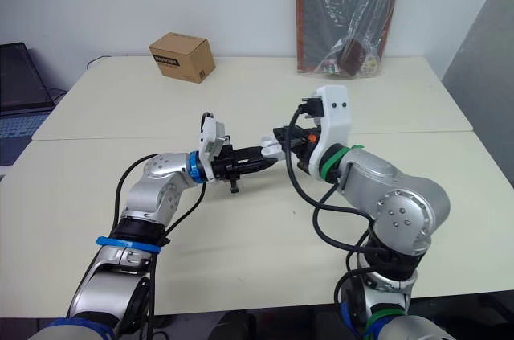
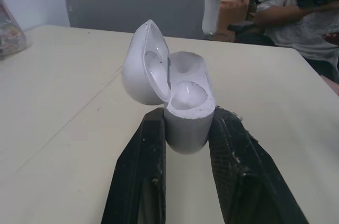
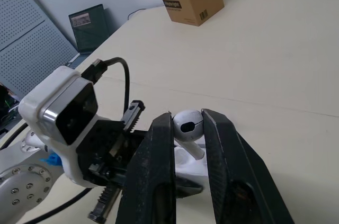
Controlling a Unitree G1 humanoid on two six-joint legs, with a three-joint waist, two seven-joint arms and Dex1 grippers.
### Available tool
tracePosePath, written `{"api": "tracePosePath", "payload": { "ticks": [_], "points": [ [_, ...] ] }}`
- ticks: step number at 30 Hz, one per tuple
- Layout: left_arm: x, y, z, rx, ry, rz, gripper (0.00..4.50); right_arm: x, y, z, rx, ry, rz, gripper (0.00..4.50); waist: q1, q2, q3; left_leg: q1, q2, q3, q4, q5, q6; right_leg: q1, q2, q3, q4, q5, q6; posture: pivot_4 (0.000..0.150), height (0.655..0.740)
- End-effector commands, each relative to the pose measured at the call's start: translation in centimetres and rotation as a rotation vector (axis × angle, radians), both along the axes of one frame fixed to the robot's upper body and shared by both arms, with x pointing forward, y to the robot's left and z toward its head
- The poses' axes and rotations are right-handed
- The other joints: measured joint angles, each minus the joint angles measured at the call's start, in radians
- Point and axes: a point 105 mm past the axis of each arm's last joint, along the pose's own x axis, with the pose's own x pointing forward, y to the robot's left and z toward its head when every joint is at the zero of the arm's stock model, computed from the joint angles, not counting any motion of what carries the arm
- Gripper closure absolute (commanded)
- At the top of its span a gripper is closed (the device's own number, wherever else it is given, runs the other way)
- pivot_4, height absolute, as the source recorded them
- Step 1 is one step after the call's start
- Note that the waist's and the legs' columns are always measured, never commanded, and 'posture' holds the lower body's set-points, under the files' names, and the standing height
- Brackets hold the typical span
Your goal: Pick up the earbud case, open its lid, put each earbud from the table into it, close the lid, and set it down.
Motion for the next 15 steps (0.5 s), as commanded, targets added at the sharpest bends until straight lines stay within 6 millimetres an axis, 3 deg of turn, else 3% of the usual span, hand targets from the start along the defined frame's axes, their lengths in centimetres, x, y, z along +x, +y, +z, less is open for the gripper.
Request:
{"api": "tracePosePath", "payload": {
  "ticks": [1, 15],
  "points": [
    [0.61, -0.25, 1.72, -0.030, -0.063, 0.032, 3.72, 0.59, 0.28, 1.29, 0.033, -0.052, -0.057, 4.12, 0.000, 0.000, 0.000, 0.000, 0.000, 0.000, 0.000, 0.000, 0.000, 0.000, 0.000, 0.000, 0.000, 0.000, 0.000, 0.150, 0.7400],
    [0.55, -0.41, 2.52, -0.042, -0.041, 0.008, 3.72, 1.12, 0.70, 0.82, 0.069, -0.030, -0.104, 4.12, -0.003, 0.000, 0.000, 0.000, 0.000, 0.000, 0.000, 0.000, 0.000, 0.000, 0.000, 0.000, 0.000, 0.000, 0.000, 0.150, 0.7400]
  ]
}}
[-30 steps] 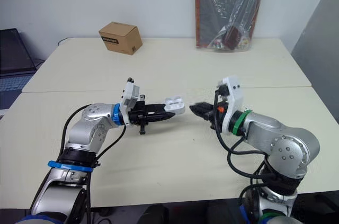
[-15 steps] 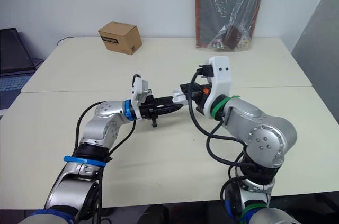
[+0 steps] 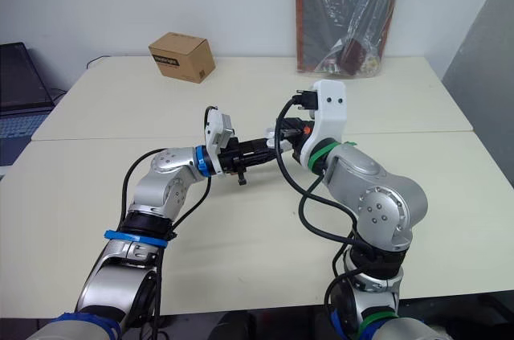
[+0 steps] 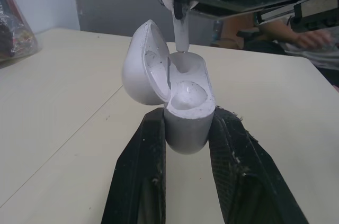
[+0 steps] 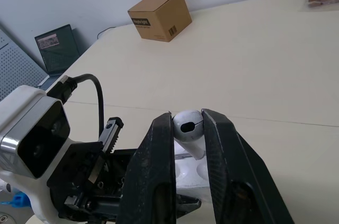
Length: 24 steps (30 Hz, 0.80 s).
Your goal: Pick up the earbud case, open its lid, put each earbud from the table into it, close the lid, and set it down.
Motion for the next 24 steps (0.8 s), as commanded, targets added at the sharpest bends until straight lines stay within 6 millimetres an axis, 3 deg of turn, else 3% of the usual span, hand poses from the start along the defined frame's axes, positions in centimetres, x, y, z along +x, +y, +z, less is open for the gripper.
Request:
{"api": "tracePosePath", "payload": {
  "ticks": [1, 10, 24],
  "points": [
    [0.2, 0.0, 2.1, -0.023, -0.060, -0.004, 3.72, -0.4, 0.8, 0.9, 0.048, -0.028, 0.026, 4.12, 0.000, 0.000, 0.000, 0.000, 0.000, 0.000, 0.000, 0.000, 0.000, 0.000, 0.000, 0.000, 0.000, 0.000, 0.000, 0.150, 0.7400],
    [0.5, -0.4, 2.5, -0.034, -0.059, -0.006, 3.72, -0.3, 1.4, 0.1, 0.058, 0.029, 0.049, 4.12, -0.002, 0.000, 0.000, 0.000, 0.000, 0.000, 0.000, 0.000, 0.000, 0.000, 0.000, 0.000, 0.000, 0.000, 0.000, 0.150, 0.7400],
    [0.8, -0.7, 2.0, -0.028, -0.046, 0.003, 3.72, -0.4, 2.1, 0.6, 0.082, 0.019, 0.090, 4.12, -0.002, 0.000, 0.000, 0.000, 0.000, 0.000, -0.001, 0.000, 0.000, 0.000, 0.000, 0.000, -0.001, 0.000, 0.000, 0.150, 0.7400]
  ]
}}
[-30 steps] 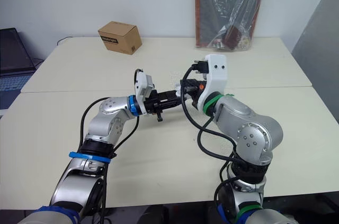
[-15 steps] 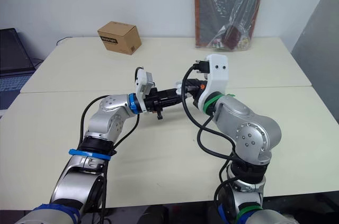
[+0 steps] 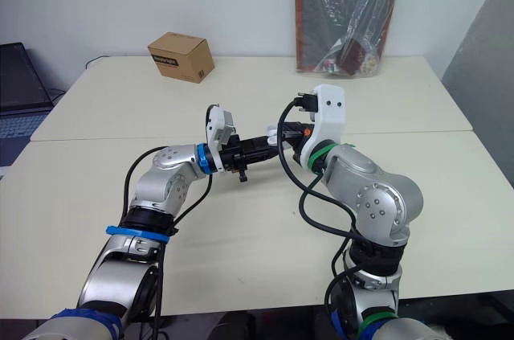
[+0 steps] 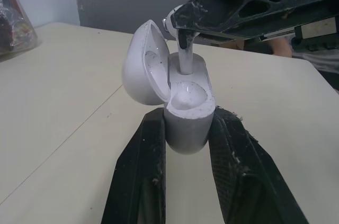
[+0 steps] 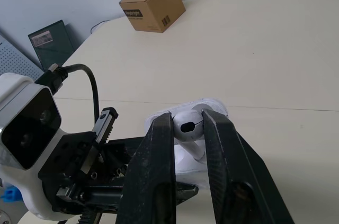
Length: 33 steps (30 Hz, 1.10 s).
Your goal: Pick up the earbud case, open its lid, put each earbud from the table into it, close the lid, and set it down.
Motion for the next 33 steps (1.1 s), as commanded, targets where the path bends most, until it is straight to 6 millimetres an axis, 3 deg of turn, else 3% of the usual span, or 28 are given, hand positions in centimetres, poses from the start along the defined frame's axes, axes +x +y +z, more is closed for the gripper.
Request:
{"api": "tracePosePath", "payload": {
  "ticks": [1, 12, 23, 33],
  "points": [
    [0.2, -0.8, 2.3, -0.033, -0.081, -0.012, 3.72, -1.0, 2.1, 1.3, 0.071, -0.028, 0.088, 4.12, 0.000, 0.000, 0.000, 0.000, 0.000, 0.000, 0.000, 0.000, 0.000, 0.000, 0.000, 0.000, 0.000, 0.000, 0.000, 0.150, 0.7400],
    [0.2, -1.5, 2.7, -0.051, -0.087, -0.021, 3.72, -0.5, 2.5, 1.4, 0.085, -0.027, 0.081, 4.12, -0.003, 0.000, 0.000, -0.001, 0.000, 0.000, 0.000, 0.000, 0.000, -0.001, 0.000, 0.000, 0.000, 0.000, 0.000, 0.150, 0.7400],
    [1.0, -1.7, 6.0, -0.195, -0.093, 0.051, 3.72, 0.2, 1.8, 0.7, 0.078, -0.010, -0.040, 4.12, -0.005, 0.000, 0.000, -0.002, 0.000, 0.000, 0.000, 0.000, 0.000, -0.001, 0.000, 0.000, -0.001, 0.000, 0.000, 0.150, 0.7400],
    [1.1, -1.9, 7.1, -0.225, -0.125, 0.087, 3.72, 0.1, 1.5, 0.2, 0.020, 0.002, -0.086, 4.12, -0.006, 0.000, 0.000, -0.002, 0.000, 0.000, 0.000, 0.000, 0.000, -0.001, 0.000, 0.000, -0.001, 0.000, 0.000, 0.150, 0.7400]
  ]
}}
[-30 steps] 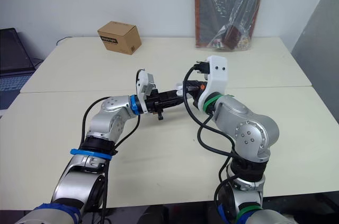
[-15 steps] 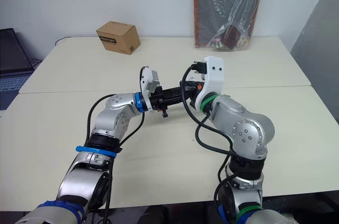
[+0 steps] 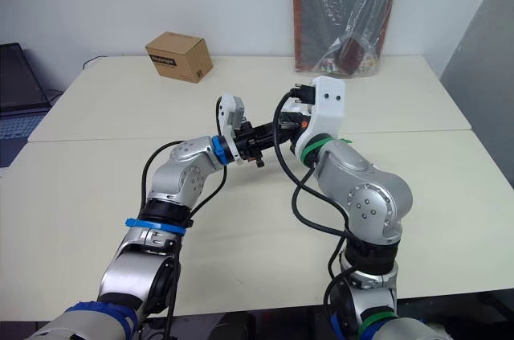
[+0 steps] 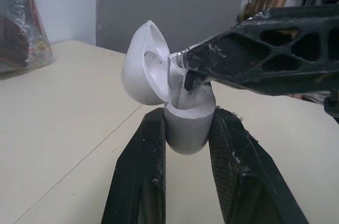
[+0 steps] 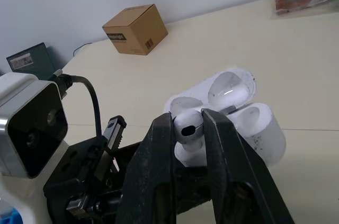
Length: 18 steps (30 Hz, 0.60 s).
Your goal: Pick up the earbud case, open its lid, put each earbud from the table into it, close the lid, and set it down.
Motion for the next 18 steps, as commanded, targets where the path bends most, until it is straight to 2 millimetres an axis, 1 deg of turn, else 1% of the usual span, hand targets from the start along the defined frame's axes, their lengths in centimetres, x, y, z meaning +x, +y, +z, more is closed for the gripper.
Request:
{"api": "tracePosePath", "payload": {
  "ticks": [1, 5, 12, 14, 18],
  "points": [
    [-0.3, 0.4, 5.1, -0.088, -0.180, 0.032, 3.72, -0.6, 1.4, -0.7, 0.018, 0.045, 0.033, 4.12, 0.000, 0.000, 0.000, 0.000, 0.000, 0.000, 0.000, 0.000, 0.000, 0.000, 0.000, 0.000, 0.000, 0.000, 0.000, 0.150, 0.7400],
    [-0.7, 0.1, 5.8, -0.089, -0.217, 0.028, 3.72, -0.6, 1.4, -0.9, 0.006, 0.054, 0.031, 4.12, 0.000, 0.000, 0.000, 0.000, 0.000, 0.000, 0.000, 0.000, 0.000, 0.000, 0.000, 0.000, 0.000, 0.000, 0.000, 0.150, 0.7400],
    [-1.6, -0.2, 5.5, -0.076, -0.234, -0.018, 3.72, -0.5, 1.5, -0.9, -0.003, 0.050, 0.033, 4.12, 0.000, 0.000, 0.000, 0.000, 0.000, 0.000, 0.000, 0.000, 0.000, 0.000, 0.000, 0.000, 0.000, 0.000, 0.000, 0.150, 0.7400],
    [-1.7, -0.2, 5.5, -0.076, -0.233, -0.021, 3.72, -0.6, 1.4, -0.9, -0.011, 0.047, 0.035, 3.36, 0.000, 0.000, 0.000, 0.000, 0.000, 0.000, 0.000, 0.000, 0.000, 0.000, 0.000, 0.000, 0.000, 0.000, 0.000, 0.150, 0.7400],
    [-1.8, -0.3, 5.2, -0.073, -0.227, -0.028, 3.72, -0.4, 1.0, -0.3, -0.018, 0.006, 0.006, 2.10, 0.000, 0.000, 0.000, 0.000, 0.000, 0.000, 0.000, 0.000, 0.000, 0.000, 0.000, 0.000, 0.000, 0.000, 0.000, 0.150, 0.7400]
  ]
}}
